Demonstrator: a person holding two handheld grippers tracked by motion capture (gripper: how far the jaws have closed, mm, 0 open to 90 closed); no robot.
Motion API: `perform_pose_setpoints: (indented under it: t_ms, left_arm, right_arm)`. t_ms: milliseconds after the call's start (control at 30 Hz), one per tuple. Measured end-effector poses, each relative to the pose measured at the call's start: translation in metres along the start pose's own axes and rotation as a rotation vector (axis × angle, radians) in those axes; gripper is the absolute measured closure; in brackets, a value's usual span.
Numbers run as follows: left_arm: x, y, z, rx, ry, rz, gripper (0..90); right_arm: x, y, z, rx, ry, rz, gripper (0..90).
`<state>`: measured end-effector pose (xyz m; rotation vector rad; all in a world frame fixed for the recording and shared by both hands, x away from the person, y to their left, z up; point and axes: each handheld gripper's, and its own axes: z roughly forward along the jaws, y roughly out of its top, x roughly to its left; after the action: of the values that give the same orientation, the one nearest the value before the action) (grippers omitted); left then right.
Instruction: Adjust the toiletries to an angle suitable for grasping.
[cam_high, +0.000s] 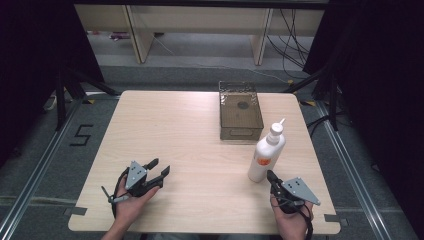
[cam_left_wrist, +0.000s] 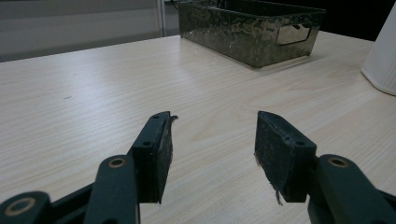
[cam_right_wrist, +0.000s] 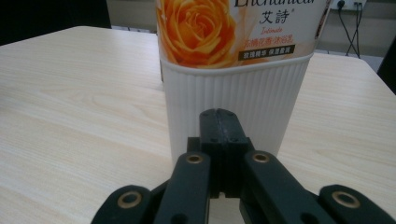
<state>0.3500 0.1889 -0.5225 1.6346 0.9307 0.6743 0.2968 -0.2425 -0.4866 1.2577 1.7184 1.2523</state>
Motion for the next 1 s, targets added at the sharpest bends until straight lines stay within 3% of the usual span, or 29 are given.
perform_pose_setpoints:
  t_ms: [67, 167, 267, 300, 367, 433, 533, 600, 733, 767, 800, 867, 933, 1000]
  left_arm:
    - [0.0, 0.0, 0.0, 0.006, 0.002, 0.0, 45.9]
    - [0.0, 0.001, 0.0, 0.011, 0.002, 0.001, 45.9]
    - [0.001, 0.001, 0.0, 0.009, 0.001, 0.003, 46.0]
    - [0.001, 0.001, 0.0, 0.01, 0.001, 0.002, 45.9]
    - [0.001, 0.001, 0.0, 0.01, 0.0, 0.001, 46.0]
    - [0.001, 0.001, 0.0, 0.01, -0.001, 0.003, 45.9]
    - [0.001, 0.001, 0.0, 0.01, -0.002, 0.006, 45.9]
    - [0.001, 0.001, 0.0, 0.01, -0.002, 0.007, 46.0]
    - [0.001, 0.001, 0.0, 0.011, -0.003, 0.006, 46.0]
    - [0.001, 0.001, 0.0, 0.011, -0.003, 0.006, 46.0]
    - [0.001, 0.001, 0.0, 0.011, -0.003, 0.006, 46.0]
    - [0.001, 0.001, 0.0, 0.01, -0.003, 0.007, 46.0]
    - [0.001, 0.001, 0.0, 0.009, -0.005, 0.006, 46.0]
    - [0.001, 0.001, 0.0, 0.01, -0.005, 0.006, 46.0]
  right_arm:
    - [-0.004, 0.002, 0.002, -0.02, -0.006, -0.04, 90.0]
    - [-0.002, 0.003, 0.005, -0.012, 0.006, -0.01, 90.0]
    - [-0.004, 0.004, 0.008, -0.01, -0.001, -0.044, 90.0]
    - [-0.001, 0.004, 0.008, -0.003, 0.003, -0.011, 90.0]
    - [-0.002, 0.005, 0.009, -0.011, -0.003, -0.053, 90.0]
    - [0.0, 0.006, 0.011, 0.001, 0.01, -0.036, 90.0]
    - [0.002, 0.007, 0.013, -0.008, 0.0, -0.064, 90.0]
    - [0.006, 0.008, 0.014, -0.005, 0.012, -0.035, 90.0]
    - [0.009, 0.012, 0.021, -0.007, 0.017, -0.07, 90.0]
    - [0.013, 0.012, 0.023, -0.006, 0.021, -0.036, 90.0]
    - [0.012, 0.014, 0.025, -0.005, 0.023, -0.078, 90.0]
    - [0.016, 0.015, 0.03, 0.0, 0.018, -0.064, 90.0]
    - [0.017, 0.017, 0.035, -0.009, 0.025, -0.078, 90.0]
    - [0.021, 0.017, 0.039, -0.008, 0.021, -0.049, 90.0]
